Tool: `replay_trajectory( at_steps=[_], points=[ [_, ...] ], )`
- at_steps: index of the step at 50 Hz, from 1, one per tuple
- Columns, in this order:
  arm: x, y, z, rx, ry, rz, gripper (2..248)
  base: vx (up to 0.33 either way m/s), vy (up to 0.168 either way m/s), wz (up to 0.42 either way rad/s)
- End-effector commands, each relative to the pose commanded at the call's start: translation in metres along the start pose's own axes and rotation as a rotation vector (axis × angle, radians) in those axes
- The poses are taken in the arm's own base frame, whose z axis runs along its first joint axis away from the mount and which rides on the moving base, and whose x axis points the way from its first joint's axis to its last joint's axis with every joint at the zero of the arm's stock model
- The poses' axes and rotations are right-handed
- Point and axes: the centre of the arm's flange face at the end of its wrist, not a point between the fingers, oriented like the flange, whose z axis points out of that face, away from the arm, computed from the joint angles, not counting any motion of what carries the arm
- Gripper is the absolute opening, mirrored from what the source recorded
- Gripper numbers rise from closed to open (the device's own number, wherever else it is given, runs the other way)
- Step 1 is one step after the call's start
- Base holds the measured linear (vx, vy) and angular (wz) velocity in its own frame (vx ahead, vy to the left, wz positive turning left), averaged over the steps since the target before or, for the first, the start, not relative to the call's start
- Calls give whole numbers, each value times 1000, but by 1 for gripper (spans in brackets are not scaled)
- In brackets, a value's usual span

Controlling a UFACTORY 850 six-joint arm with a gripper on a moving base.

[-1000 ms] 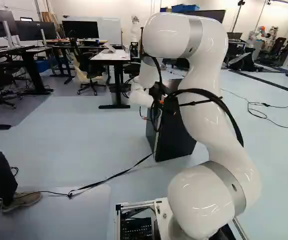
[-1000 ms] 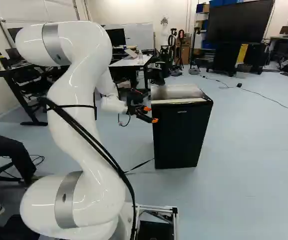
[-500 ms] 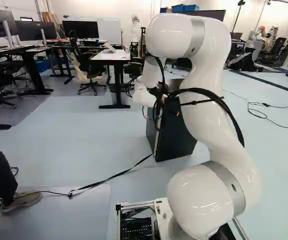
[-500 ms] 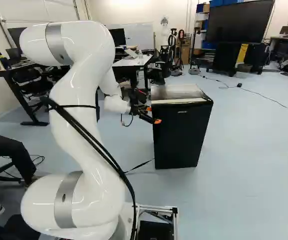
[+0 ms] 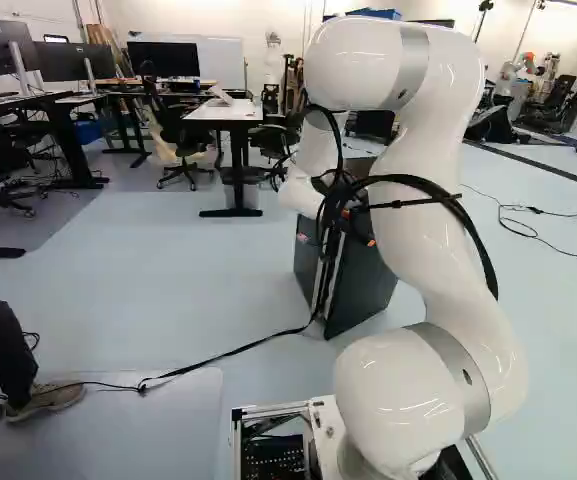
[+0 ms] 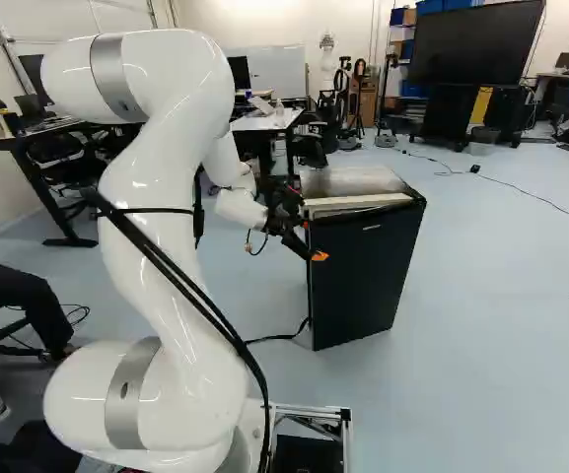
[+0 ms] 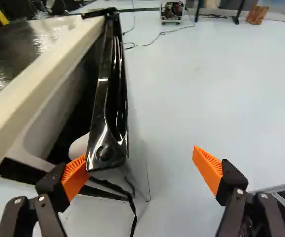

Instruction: Open the fridge door

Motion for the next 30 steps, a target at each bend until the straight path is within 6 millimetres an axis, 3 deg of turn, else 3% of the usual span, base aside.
replay_trajectory(
  at_steps=[30],
  points=[
    [15,53,36,-331,-118,224,247,0,-1,-2]
  ],
)
